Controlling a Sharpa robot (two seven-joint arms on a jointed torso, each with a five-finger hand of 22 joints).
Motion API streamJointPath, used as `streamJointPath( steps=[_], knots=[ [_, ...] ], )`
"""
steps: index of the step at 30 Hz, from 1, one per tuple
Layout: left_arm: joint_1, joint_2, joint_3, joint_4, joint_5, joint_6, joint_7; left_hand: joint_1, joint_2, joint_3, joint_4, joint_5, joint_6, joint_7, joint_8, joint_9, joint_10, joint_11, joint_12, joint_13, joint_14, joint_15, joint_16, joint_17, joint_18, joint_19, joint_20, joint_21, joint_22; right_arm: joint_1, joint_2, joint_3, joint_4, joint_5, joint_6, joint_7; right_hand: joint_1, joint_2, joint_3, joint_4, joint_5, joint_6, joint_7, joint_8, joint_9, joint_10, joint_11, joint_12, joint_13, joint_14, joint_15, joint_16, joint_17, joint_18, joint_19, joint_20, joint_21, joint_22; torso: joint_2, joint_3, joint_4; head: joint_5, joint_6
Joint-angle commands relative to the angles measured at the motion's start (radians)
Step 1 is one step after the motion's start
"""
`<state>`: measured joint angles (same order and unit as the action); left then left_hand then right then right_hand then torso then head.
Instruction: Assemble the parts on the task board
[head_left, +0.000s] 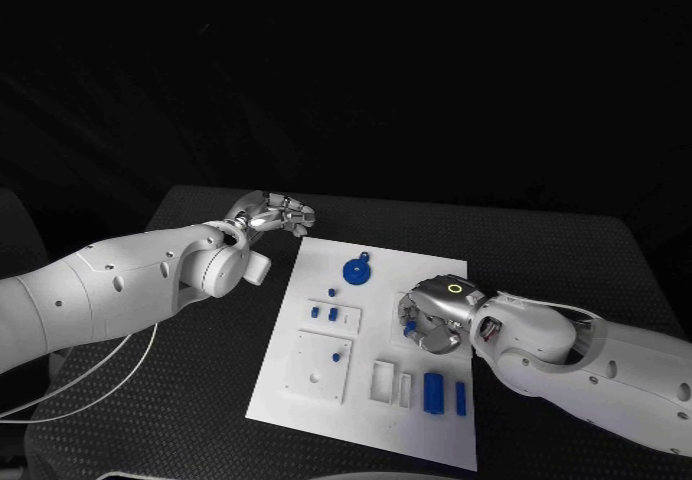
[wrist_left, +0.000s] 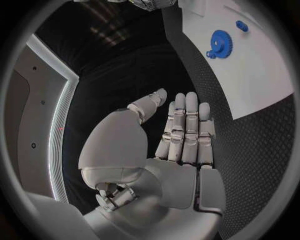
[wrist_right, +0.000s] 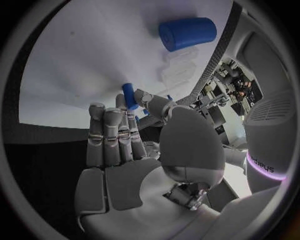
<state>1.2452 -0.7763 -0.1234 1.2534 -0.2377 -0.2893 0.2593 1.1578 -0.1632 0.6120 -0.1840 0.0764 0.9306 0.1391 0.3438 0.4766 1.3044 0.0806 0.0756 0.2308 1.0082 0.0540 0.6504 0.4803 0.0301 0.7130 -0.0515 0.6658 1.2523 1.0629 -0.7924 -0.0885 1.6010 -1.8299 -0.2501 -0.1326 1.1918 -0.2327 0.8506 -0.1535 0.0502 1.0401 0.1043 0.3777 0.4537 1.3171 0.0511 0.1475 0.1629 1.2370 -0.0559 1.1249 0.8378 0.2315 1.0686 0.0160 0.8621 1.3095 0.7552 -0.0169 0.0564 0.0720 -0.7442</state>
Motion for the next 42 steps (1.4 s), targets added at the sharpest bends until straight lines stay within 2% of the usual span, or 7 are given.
streamJointPath(
  steps=[1,14,18,22,25,35,42],
  knots=[
    [0.002,0.001,0.001,0.002,0.005,0.014,0.007,-0.005,0.003,-0.003,0.004,0.001,-0.008,0.001,0.004,-0.002,-0.007,0.001,-0.002,-0.001,0.009,-0.001,-0.006,0.002,0.004,0.0,0.005,-0.006,0.002,-0.002,0.001,-0.001,0.006,-0.052,-0.031,-0.023,0.02,0.015,0.011,-0.002,-0.002,0.011,-0.003,0.009,0.009,0.014,-0.006,0.008,0.014,0.001,-0.01,0.006,0.003,0.03,0.01,-0.002,0.005,0.016,0.001,0.0003,0.0,0.001,0.0],
    [0.001,0.002,0.001,0.002,0.005,0.013,0.008,-0.004,0.005,-0.003,0.004,0.001,-0.007,0.001,0.005,-0.002,-0.007,0.001,-0.001,-0.001,0.009,-0.001,-0.007,0.003,0.004,0.0,0.005,-0.006,0.002,-0.002,-0.007,0.001,0.042,-0.055,-0.063,-0.023,0.021,0.021,0.01,0.001,-0.002,0.018,-0.007,0.015,0.017,0.026,-0.013,0.013,0.022,0.01,-0.017,0.01,0.005,0.03,0.021,-0.008,0.011,0.014,-0.001,0.0002,-0.0008,0.006,0.001],
    [0.001,0.004,0.001,-0.001,0.005,0.014,0.007,-0.004,0.005,-0.003,0.004,0.001,-0.007,0.001,0.005,-0.002,-0.007,0.001,-0.001,-0.001,0.009,-0.001,-0.008,0.004,0.004,0.0,0.005,-0.006,0.002,0.0,-0.024,0.013,0.074,-0.05,-0.066,-0.024,0.021,0.021,0.009,0.001,-0.002,0.018,-0.007,0.016,0.018,0.027,-0.013,0.013,0.022,0.01,-0.017,0.01,0.006,0.03,0.022,-0.008,0.012,0.014,-0.001,-0.0002,-0.0001,0.009,0.001],
    [0.001,0.005,0.001,-0.004,0.005,0.014,0.007,-0.004,0.005,-0.003,0.004,0.001,-0.007,0.001,0.005,-0.002,-0.007,0.001,-0.001,-0.001,0.009,-0.001,-0.008,0.004,0.004,0.0,0.005,-0.007,0.002,0.015,-0.033,0.035,0.11,-0.033,-0.073,-0.022,0.021,0.021,0.009,0.001,-0.002,0.019,-0.007,0.016,0.019,0.028,-0.014,0.013,0.023,0.011,-0.017,0.01,0.006,0.03,0.023,-0.009,0.012,0.014,-0.002,-0.0016,0.0004,0.012,0.001],
    [0.001,0.007,0.001,-0.007,0.005,0.012,0.007,-0.003,0.005,-0.003,0.004,0.001,-0.007,0.001,0.005,-0.002,-0.007,0.001,-0.001,-0.001,0.009,-0.001,-0.008,0.005,0.004,0.0,0.005,-0.007,0.003,0.018,-0.03,0.039,0.123,-0.029,-0.079,-0.02,0.021,0.021,0.009,0.002,-0.002,0.019,-0.007,0.017,0.019,0.028,-0.014,0.013,0.024,0.011,-0.018,0.01,0.006,0.03,0.024,-0.009,0.012,0.014,-0.001,-0.0015,-0.001,0.017,0.0],
    [0.001,0.032,0.001,-0.04,0.01,0.013,0.01,-0.003,0.006,-0.003,0.004,0.001,-0.007,0.001,0.005,-0.002,-0.006,0.001,-0.001,-0.001,0.01,-0.001,-0.01,0.006,0.004,0.001,0.005,-0.007,0.003,0.016,0.073,0.039,0.1,-0.001,-0.095,-0.002,0.021,0.021,0.008,0.002,-0.002,0.018,-0.007,0.017,0.02,0.028,-0.014,0.013,0.024,0.012,-0.018,0.01,0.006,0.03,0.025,-0.01,0.012,0.013,-0.006,-0.0026,0.0001,0.03,0.0],
    [0.001,0.061,0.001,-0.081,0.015,0.012,0.011,-0.002,0.007,-0.003,0.004,0.002,-0.007,0.001,0.005,-0.002,-0.006,0.001,-0.001,-0.001,0.01,-0.002,-0.01,0.007,0.004,0.001,0.005,-0.008,0.003,-0.015,0.165,0.038,0.081,-0.004,-0.102,0.011,0.022,0.021,0.008,0.001,-0.002,0.017,-0.007,0.017,0.021,0.027,-0.014,0.012,0.025,0.013,-0.018,0.01,0.006,0.03,0.026,-0.011,0.012,0.013,-0.012,-0.0064,0.0021,0.048,-0.005]
  ],
)
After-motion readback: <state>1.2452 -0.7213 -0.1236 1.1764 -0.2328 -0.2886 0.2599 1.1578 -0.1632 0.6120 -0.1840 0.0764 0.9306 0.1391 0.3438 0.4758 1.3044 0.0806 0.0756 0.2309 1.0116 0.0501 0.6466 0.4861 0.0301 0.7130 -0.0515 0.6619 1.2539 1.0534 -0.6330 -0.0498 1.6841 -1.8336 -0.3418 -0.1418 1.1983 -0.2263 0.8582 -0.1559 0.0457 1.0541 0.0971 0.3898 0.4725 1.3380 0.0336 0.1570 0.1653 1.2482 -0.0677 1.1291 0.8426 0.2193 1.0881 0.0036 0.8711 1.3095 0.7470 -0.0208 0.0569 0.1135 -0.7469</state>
